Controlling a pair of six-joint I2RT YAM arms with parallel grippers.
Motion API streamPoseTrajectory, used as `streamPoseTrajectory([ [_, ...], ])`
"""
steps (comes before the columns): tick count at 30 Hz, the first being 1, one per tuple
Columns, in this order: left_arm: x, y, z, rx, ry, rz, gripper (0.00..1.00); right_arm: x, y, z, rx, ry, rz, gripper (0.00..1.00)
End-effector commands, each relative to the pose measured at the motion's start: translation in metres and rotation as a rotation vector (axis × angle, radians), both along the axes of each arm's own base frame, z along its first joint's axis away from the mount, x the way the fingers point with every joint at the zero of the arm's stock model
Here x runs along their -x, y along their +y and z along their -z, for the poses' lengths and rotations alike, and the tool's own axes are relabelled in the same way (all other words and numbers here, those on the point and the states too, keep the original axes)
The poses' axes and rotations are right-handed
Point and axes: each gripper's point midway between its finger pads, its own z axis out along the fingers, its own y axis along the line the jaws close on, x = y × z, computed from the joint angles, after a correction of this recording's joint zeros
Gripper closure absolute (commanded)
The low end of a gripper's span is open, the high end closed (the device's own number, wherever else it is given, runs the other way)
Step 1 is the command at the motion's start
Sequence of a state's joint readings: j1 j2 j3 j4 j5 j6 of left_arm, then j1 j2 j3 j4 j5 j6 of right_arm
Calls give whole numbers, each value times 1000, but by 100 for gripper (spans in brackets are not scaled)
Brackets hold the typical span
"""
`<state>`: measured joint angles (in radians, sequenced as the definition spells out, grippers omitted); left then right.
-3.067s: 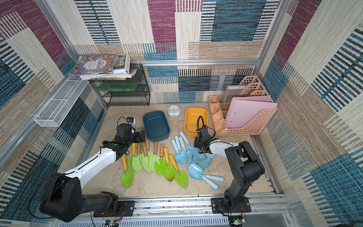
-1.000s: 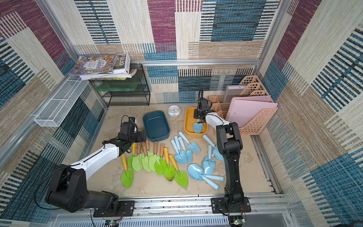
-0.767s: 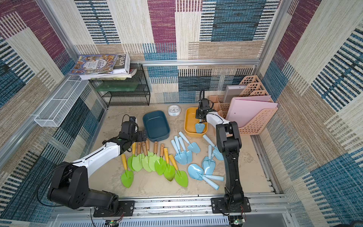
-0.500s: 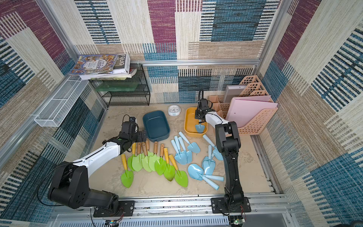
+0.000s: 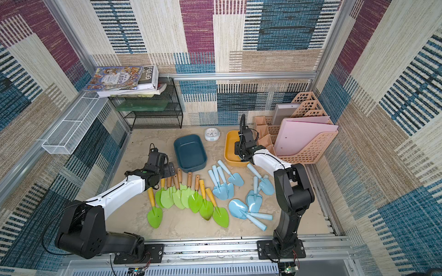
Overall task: Sort the small shovels by color and place them into the storage box
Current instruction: Place the shovel in the storage box, then pick up the shovel from the center of the board.
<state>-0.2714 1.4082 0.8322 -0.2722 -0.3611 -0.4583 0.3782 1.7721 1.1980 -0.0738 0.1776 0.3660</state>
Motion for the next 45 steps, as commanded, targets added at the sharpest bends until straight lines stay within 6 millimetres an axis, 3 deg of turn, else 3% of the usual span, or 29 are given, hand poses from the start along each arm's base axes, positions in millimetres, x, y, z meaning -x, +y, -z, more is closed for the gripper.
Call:
streamPoseTrajectory([
  [1, 30, 23, 10, 5, 68, -206, 0, 19, 16, 0, -49, -13, -52, 60],
  [6, 65, 37, 1, 2, 92, -319, 0, 45, 27, 3, -55, -7, -99, 62],
  [11, 87, 46, -6, 8, 98, -375, 0, 52, 29, 4, -67, -9, -117, 63],
  [18, 101, 41, 27, 99, 202, -400, 0, 56, 34, 5, -98, -3, -135, 66],
  [24, 109, 54, 58, 176, 259, -438, 0, 56, 27, 12, -69, 10, -116, 67],
  [27, 107, 54, 69, 200, 294, -428, 11, 56, 24, 16, -65, 20, -109, 68],
  [30, 101, 48, 74, 232, 310, -405, 11, 56, 24, 18, -63, 25, -110, 69],
  [35, 97, 47, 81, 251, 348, -404, 22, 56, 23, 21, -58, 33, -106, 70],
  [41, 98, 50, 87, 242, 380, -413, 45, 57, 22, 18, -71, 27, -108, 74],
  [45, 101, 52, 90, 224, 405, -418, 70, 58, 17, 15, -80, 19, -98, 74],
])
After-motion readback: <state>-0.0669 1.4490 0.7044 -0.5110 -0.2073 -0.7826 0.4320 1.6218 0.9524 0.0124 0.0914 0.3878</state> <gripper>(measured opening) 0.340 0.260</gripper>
